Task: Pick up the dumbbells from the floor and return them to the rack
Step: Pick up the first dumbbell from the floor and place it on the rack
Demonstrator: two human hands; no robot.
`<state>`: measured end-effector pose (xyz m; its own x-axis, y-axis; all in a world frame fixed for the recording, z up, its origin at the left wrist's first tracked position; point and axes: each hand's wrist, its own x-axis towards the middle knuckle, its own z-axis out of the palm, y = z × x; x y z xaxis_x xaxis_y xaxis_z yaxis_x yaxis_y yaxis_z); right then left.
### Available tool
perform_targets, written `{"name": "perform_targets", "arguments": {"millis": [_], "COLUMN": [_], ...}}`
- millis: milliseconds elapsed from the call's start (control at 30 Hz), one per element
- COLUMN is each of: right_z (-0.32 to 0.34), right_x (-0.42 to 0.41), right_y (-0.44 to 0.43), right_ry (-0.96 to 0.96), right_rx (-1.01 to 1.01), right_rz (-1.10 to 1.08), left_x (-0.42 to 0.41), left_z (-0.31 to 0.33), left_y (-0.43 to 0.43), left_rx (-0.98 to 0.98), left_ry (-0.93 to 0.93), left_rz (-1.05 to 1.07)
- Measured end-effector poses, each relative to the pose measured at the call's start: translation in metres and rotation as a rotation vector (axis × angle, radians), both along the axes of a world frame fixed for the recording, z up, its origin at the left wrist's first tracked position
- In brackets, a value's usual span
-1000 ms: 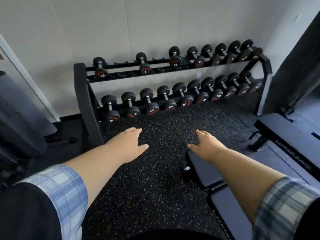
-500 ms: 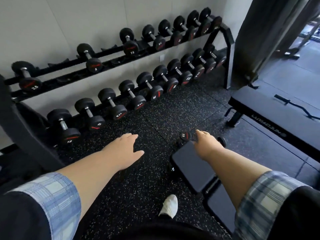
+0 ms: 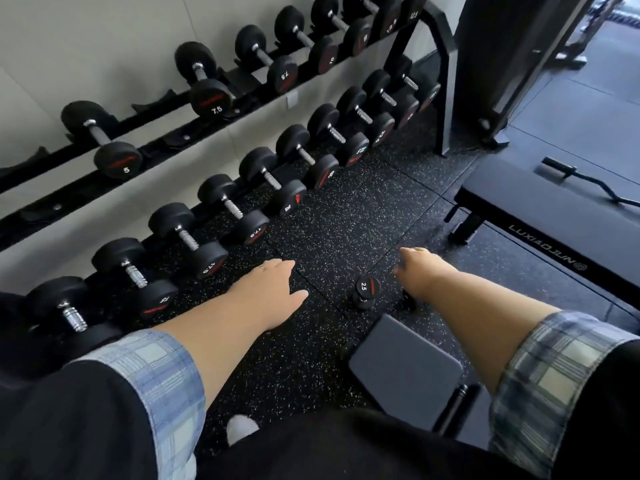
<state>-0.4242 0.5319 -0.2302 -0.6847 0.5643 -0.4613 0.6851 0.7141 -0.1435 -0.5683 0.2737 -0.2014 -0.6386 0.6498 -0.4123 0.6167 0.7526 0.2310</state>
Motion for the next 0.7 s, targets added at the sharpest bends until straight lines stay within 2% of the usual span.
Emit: {"name": "perform_targets", "arguments": {"millis": [167, 400, 500, 700], "right_z": [-0.035, -0.098, -0.124, -0.176], "right_x": [-0.046, -0.109, -0.13, -0.151], "right_y": [0.015, 0.02, 0.008, 0.014], "right_ry": [-0.014, -0.058, -0.058, -0.021], "right_rx": [-0.024, -0.052, -0.094, -0.167], "right_rz": [-0.14, -0.419, -0.499, -0.583], "left_x": [-0.084, -0.189, -0.214, -0.218], "left_z": [-0.04, -0.102, -0.127, -0.204], "left_y": [0.049, 0.13, 0.158, 0.205], "left_rx": [-0.004, -0.057, -0.089, -0.128], "left_ry": [-0.053, -0.117, -0.118, -0.225], "left_rz": [-0.121, -0.462, -0.552, -0.592]}}
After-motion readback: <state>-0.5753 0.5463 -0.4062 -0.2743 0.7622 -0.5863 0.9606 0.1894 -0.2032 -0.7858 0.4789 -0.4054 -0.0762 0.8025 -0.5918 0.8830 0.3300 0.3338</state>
